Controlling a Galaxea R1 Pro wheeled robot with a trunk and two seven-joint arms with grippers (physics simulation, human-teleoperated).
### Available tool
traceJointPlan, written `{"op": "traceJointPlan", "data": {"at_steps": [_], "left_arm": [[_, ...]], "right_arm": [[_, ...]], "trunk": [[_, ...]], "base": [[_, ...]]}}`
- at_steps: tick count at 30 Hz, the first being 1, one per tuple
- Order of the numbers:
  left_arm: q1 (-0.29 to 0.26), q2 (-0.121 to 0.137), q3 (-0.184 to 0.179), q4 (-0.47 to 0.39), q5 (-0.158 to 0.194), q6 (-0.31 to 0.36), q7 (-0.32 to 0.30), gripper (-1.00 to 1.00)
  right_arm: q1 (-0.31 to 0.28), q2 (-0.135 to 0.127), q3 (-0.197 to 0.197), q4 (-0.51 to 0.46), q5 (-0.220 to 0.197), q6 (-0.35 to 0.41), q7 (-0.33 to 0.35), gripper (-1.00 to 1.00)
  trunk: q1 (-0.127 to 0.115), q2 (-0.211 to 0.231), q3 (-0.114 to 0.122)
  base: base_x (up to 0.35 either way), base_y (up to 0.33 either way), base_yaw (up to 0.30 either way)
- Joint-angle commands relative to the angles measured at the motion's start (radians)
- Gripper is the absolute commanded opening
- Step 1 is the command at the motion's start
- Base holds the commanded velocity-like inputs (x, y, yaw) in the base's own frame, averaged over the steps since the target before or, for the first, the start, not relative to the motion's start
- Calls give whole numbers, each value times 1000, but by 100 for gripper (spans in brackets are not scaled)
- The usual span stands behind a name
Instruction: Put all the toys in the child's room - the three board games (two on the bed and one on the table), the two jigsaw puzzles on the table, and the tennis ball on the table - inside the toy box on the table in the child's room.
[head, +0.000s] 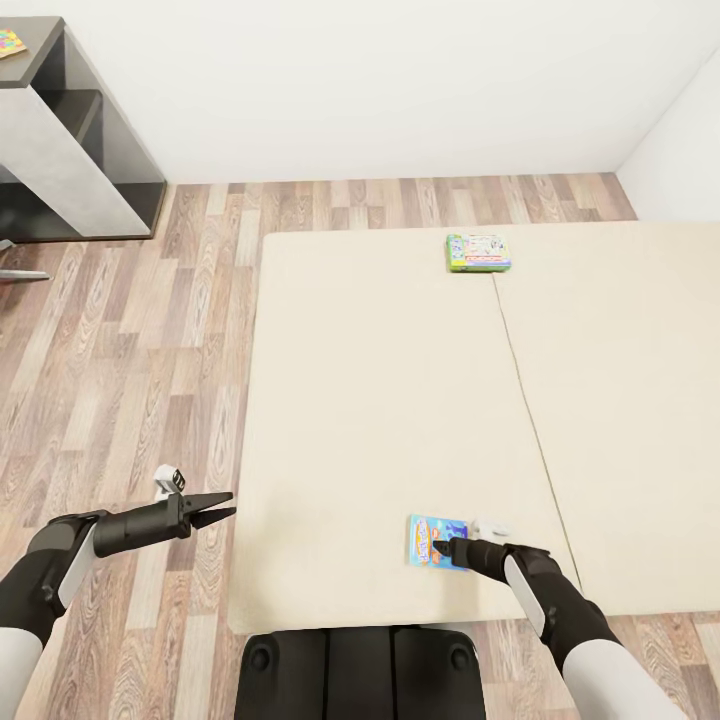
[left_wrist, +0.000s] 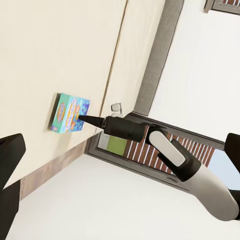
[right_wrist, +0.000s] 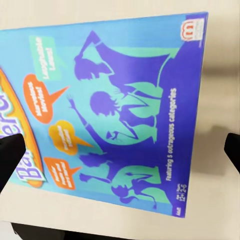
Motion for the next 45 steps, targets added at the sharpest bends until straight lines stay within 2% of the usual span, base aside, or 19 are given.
{"op": "traceJointPlan", "data": {"at_steps": [1,6,14,18,24,45], "left_arm": [[0,0,0,0,1,11,-3,100],[0,0,0,0,1,11,-3,100],[0,0,0,1,1,11,-1,100],[0,0,0,0,1,11,25,100],[0,-1,0,1,2,11,51,100],[0,-4,0,1,2,11,57,100]], "right_arm": [[0,0,-3,-1,-3,7,3,100],[-1,0,-3,-2,-4,2,3,100],[-8,-1,-2,-1,-5,-46,3,100],[-20,0,-2,2,-7,-57,3,100],[-25,0,-2,4,-8,-63,3,100],[-39,2,-3,12,-5,-65,3,100]], "trunk": [[1,-1,-1],[1,-1,-1],[1,-1,-1],[1,-1,-1],[1,-1,-1],[1,-1,-1]], "base": [[0,0,0],[0,0,0],[0,0,0],[0,0,0],[0,0,0],[0,0,0]]}}
